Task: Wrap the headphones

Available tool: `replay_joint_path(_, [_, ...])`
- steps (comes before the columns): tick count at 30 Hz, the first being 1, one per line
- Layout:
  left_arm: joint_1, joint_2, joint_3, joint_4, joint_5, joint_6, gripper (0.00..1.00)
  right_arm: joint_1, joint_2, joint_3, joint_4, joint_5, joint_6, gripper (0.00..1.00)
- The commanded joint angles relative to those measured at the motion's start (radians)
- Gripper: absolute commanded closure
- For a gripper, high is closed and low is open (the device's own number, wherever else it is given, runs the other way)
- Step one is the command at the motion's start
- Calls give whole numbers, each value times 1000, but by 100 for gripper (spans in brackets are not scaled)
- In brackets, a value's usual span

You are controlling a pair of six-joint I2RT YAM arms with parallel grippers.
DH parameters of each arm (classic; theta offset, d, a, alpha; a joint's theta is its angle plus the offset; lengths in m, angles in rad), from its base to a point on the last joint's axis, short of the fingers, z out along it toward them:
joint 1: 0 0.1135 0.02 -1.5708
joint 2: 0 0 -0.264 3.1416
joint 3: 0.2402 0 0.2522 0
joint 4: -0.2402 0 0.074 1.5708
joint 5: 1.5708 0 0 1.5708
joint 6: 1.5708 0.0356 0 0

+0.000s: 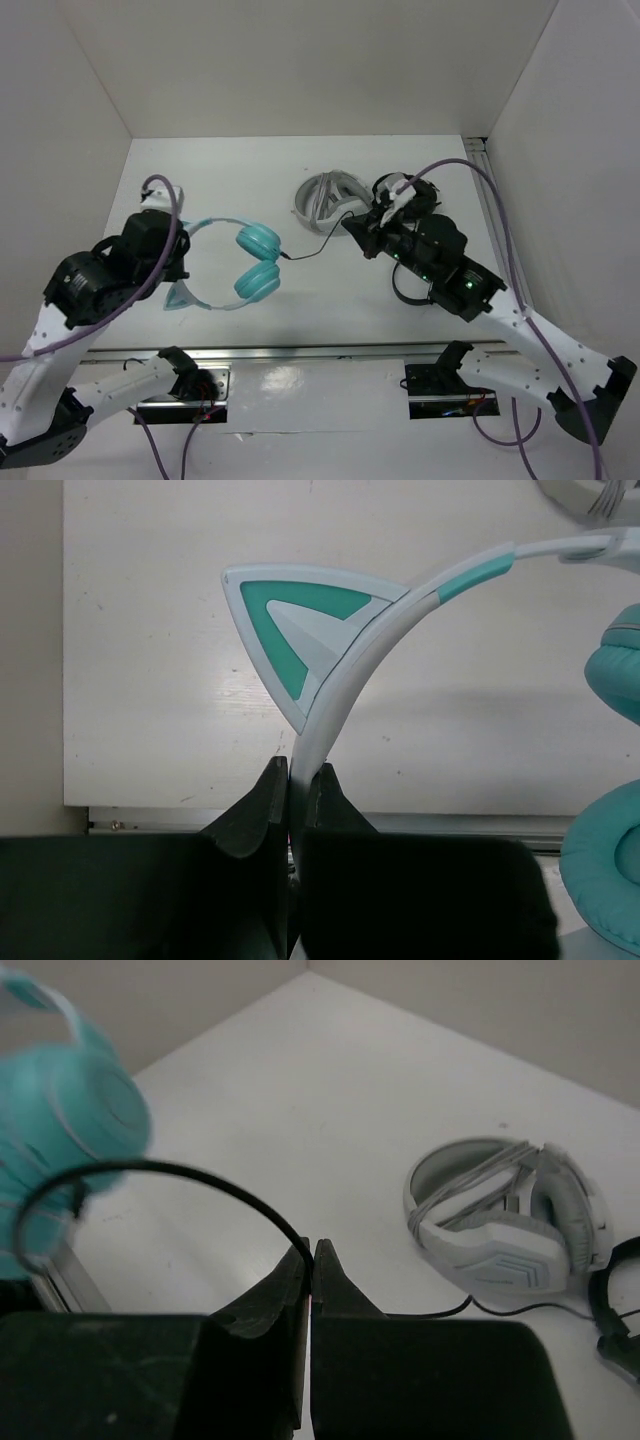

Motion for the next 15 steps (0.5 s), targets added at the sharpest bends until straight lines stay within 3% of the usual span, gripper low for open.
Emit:
replay_joint_path(1, [-50,1,-78,224,97,76,100,66,-70,118,-121,182,3,100])
replay_joint_path(6, [-116,-39,-229,404,197,184,100,185,-81,233,-294,127,-32,100])
replay_joint_path(9, [-231,-1,-262,448,321,210,100,222,-26,308,-389,99,-63,100])
replay_joint_path(10, [-286,13,-272,470,349,227,100,244,-12,322,-406,99,-77,100])
replay_joint_path(15, [-359,38,-298,561,523,288,100,288,33,296,-429,167,-88,100])
